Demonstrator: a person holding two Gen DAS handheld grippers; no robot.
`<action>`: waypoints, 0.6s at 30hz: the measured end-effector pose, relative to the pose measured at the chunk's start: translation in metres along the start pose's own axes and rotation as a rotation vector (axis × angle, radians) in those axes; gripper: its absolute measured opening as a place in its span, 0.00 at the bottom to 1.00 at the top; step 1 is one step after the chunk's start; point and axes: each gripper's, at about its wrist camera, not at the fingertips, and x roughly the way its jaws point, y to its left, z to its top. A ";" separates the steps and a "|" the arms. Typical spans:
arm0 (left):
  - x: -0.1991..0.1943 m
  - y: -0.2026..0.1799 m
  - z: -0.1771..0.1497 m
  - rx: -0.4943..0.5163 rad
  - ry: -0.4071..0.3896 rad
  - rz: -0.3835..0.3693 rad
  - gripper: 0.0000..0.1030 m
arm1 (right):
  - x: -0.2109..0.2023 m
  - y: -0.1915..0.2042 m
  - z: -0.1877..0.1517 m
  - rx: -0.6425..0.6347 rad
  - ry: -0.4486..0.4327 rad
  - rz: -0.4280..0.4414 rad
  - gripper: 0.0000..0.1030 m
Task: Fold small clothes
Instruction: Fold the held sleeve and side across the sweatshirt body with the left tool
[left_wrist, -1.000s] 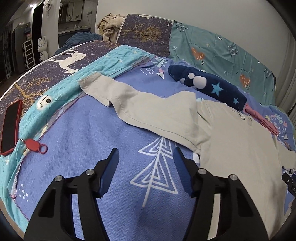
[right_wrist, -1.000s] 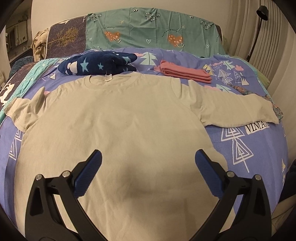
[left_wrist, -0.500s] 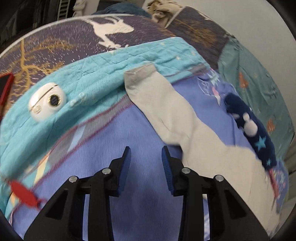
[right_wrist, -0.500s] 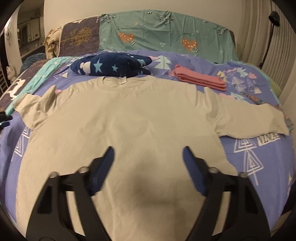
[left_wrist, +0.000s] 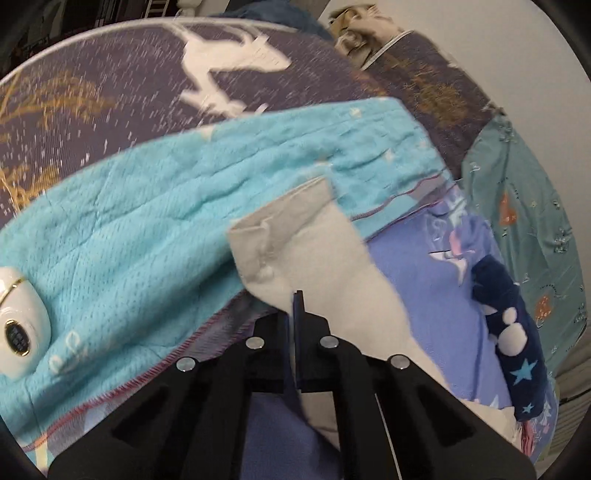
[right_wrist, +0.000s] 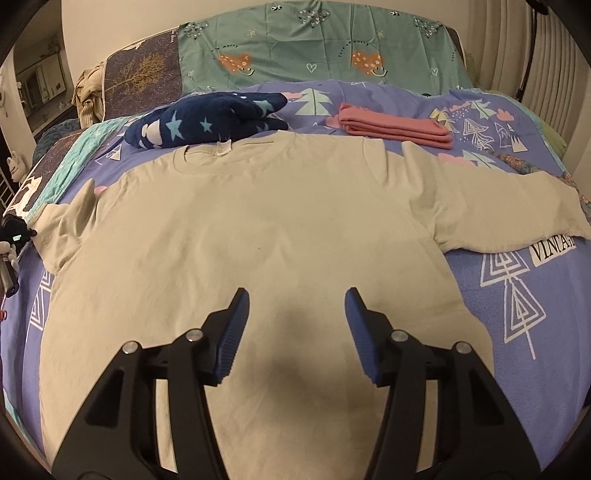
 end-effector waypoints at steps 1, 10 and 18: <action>-0.012 -0.014 -0.002 0.046 -0.029 -0.016 0.01 | 0.000 0.000 0.001 -0.003 -0.002 0.000 0.54; -0.177 -0.217 -0.106 0.566 -0.237 -0.407 0.01 | -0.007 -0.007 0.007 0.021 -0.042 0.035 0.57; -0.186 -0.335 -0.305 1.003 -0.100 -0.590 0.40 | -0.019 -0.047 -0.004 0.116 -0.028 0.018 0.58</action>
